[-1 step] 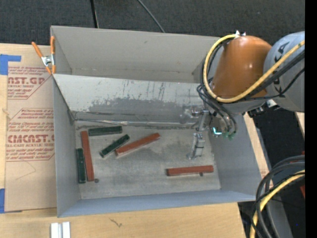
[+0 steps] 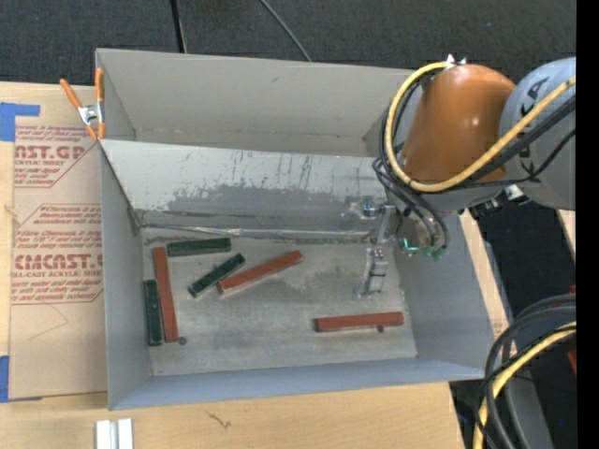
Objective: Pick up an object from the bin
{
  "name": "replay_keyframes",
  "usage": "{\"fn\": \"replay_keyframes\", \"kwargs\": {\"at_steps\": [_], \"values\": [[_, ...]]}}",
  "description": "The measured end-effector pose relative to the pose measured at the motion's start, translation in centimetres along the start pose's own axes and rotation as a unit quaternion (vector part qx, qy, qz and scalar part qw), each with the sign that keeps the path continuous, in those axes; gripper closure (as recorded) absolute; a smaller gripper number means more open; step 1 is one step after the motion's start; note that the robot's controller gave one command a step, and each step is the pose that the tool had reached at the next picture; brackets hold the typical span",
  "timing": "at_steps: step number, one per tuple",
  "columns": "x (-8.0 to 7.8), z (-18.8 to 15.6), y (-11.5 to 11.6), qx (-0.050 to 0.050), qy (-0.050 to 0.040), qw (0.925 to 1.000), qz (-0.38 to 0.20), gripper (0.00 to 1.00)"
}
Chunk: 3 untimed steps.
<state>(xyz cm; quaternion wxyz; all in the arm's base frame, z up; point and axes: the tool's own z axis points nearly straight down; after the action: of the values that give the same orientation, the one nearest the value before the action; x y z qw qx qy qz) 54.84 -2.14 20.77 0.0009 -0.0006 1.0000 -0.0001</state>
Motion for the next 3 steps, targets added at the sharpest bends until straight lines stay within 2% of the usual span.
{"fn": "replay_keyframes", "kwargs": {"at_steps": [1,2,3], "values": [[1.2,3.9,-0.9,0.0,-0.0027,0.9994,-0.035,0.0],[1.8,10.0,-1.3,0.0,-0.0012,0.9986,-0.054,0.0],[2.7,11.5,-1.5,-0.001,0.0003,0.998,-0.063,0.0]]}}
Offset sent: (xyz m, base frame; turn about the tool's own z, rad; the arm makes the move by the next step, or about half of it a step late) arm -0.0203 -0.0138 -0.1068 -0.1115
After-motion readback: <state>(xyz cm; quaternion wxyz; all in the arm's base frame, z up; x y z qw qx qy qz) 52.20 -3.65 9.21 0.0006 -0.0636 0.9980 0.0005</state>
